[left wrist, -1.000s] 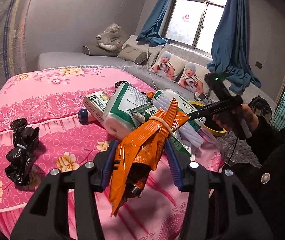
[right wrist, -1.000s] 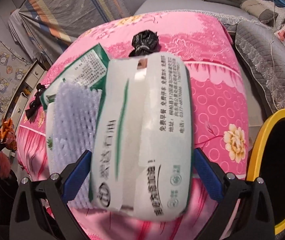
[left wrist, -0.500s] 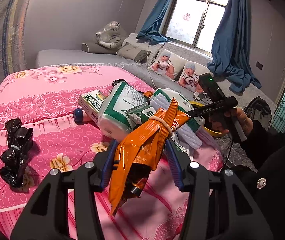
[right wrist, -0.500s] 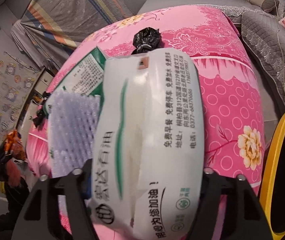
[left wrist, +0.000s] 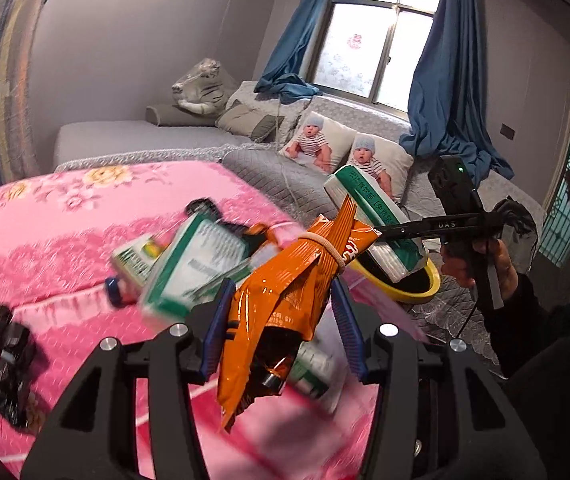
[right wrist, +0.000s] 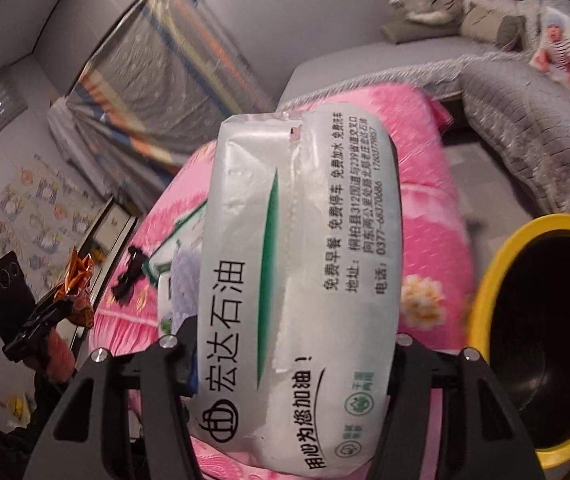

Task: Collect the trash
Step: 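Carry the wrapper and tissue pack to the yellow bin and release both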

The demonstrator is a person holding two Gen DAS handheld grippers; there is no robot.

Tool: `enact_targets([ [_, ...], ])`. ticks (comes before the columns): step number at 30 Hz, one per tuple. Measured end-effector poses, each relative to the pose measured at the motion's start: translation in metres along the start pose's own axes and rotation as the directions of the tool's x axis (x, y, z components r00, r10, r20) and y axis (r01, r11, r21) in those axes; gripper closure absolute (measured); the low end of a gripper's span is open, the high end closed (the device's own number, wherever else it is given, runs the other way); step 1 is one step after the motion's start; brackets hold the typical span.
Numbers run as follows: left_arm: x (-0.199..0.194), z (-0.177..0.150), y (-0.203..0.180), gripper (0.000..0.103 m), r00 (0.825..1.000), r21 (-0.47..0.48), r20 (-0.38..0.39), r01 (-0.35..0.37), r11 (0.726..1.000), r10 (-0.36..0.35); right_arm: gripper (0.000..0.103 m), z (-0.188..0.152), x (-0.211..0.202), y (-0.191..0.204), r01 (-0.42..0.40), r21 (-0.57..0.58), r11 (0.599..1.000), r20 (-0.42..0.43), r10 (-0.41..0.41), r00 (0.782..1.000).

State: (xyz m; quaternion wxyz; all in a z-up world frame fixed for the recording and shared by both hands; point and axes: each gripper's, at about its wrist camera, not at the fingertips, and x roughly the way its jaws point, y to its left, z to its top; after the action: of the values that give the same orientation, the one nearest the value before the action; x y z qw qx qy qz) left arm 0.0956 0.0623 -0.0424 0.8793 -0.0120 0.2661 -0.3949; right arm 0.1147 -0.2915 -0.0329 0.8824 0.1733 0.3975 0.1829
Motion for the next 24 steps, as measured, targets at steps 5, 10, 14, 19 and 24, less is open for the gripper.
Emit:
enact_targets([
  [5, 0.053, 0.043, -0.034, 0.056, 0.999, 0.020, -0.021, 0.030, 0.999, -0.030, 0.047, 0.000, -0.054, -0.040, 0.108, 0.071, 0.992, 0.150, -0.118, 0.982],
  [10, 0.128, 0.081, -0.071, 0.056, 0.996, 0.022, -0.058, 0.065, 0.998, -0.063, 0.047, -0.009, -0.093, -0.093, 0.231, 0.178, 0.957, 0.220, -0.268, 0.938],
  [14, 0.188, 0.092, -0.103, 0.056, 0.988, 0.032, -0.113, 0.105, 0.994, -0.101, 0.046, -0.020, -0.105, -0.129, 0.312, 0.256, 0.915, 0.216, -0.368, 0.904],
  [19, 0.262, 0.092, -0.138, 0.056, 0.974, 0.038, -0.192, 0.128, 0.991, -0.118, 0.046, -0.038, -0.101, -0.167, 0.346, 0.324, 0.881, 0.174, -0.415, 0.893],
  [24, 0.316, 0.090, -0.154, 0.056, 0.966, 0.013, -0.232, 0.121, 0.993, -0.115, 0.045, -0.057, -0.094, -0.194, 0.388, 0.376, 0.841, 0.115, -0.458, 0.882],
])
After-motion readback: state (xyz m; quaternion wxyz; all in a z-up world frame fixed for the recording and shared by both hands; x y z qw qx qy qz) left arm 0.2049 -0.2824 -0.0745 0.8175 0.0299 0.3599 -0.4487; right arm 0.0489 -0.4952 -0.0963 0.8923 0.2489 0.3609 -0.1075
